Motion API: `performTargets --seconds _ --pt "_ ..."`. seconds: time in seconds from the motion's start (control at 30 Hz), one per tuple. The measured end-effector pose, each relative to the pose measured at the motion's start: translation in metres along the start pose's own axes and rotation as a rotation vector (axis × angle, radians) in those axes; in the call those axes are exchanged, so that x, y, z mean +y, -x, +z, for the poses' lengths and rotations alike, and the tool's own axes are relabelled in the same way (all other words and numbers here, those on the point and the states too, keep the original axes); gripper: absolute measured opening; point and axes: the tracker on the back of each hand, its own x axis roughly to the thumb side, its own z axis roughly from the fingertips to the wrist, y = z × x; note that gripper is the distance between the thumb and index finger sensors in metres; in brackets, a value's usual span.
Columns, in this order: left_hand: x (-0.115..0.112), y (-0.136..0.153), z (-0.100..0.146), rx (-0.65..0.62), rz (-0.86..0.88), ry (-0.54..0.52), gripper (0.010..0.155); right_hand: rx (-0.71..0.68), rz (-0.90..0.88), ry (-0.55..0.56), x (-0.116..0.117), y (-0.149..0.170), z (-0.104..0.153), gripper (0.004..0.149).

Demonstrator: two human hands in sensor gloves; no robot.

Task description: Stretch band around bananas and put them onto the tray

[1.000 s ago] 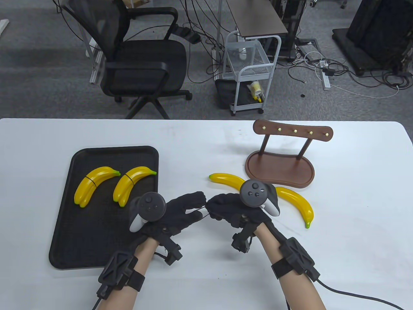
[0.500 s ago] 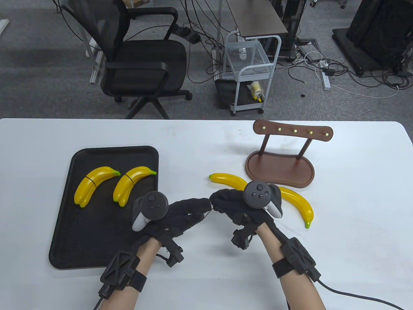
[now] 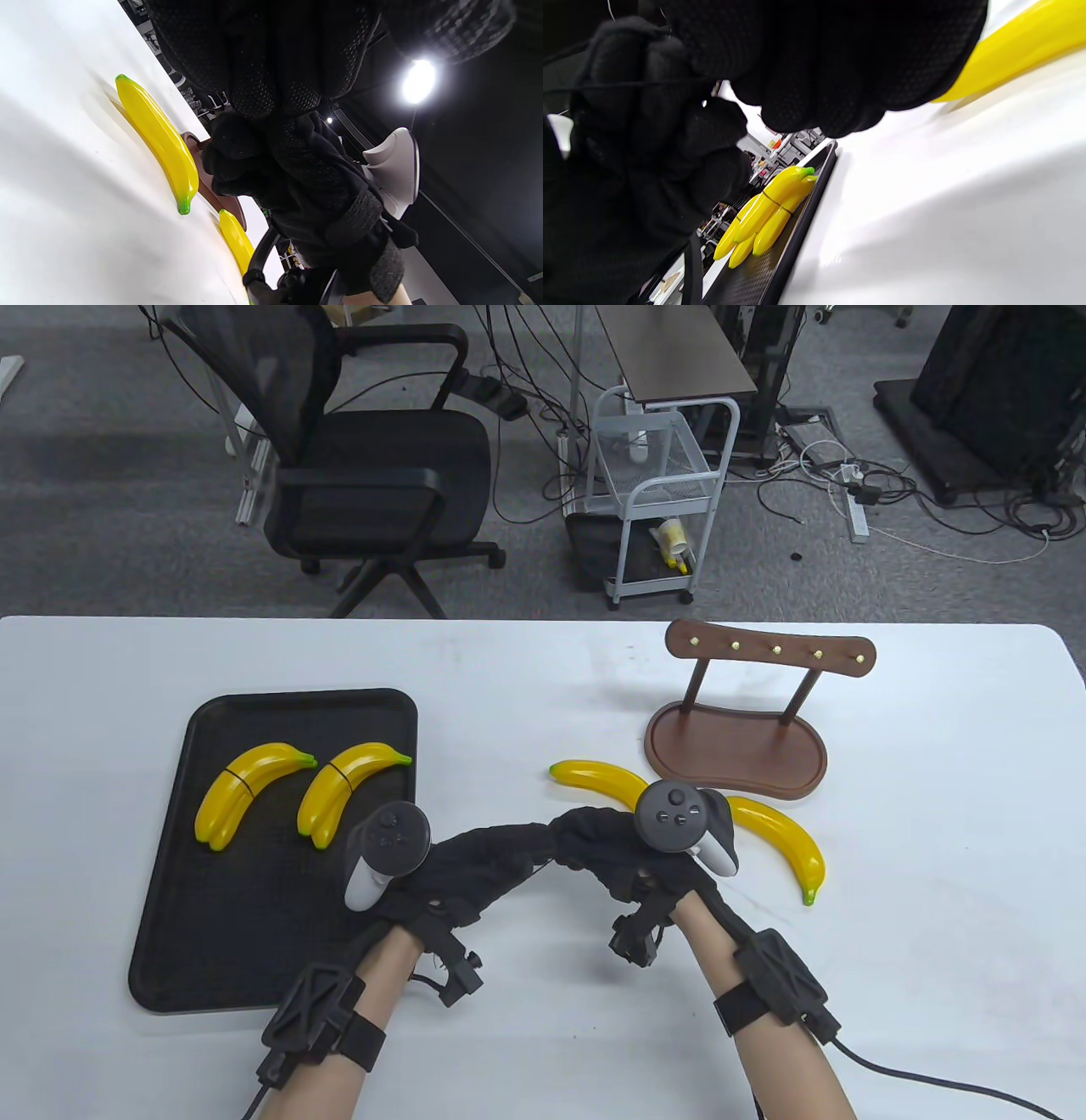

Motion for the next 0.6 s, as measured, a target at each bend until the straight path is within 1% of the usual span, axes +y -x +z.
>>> performTargets --seconds 0.1,0.2,0.37,0.53,0.6 --pt "0.0009 0.0005 0.0003 0.001 -0.005 0.002 0.061 -0.004 -0.006 0.001 0.0009 0.0002 -0.0004 0.039" --pt "0.0021 0.0007 0.0004 -0.004 0.044 0.009 0.062 -0.018 -0.062 -0.011 0.0012 0.0006 -0.0003 0.039" --pt "0.0035 0.0009 0.0006 -0.004 0.059 0.010 0.062 -0.032 -0.135 -0.041 0.0035 0.0018 -0.0004 0.040" --pt "0.0047 -0.0003 0.0009 -0.004 0.041 0.009 0.062 -0.027 -0.149 -0.035 0.0045 0.0025 -0.0003 0.040" --pt "0.0048 -0.0012 0.0008 -0.004 0.006 0.008 0.062 -0.017 -0.152 -0.031 0.0043 0.0040 0.0000 0.040"
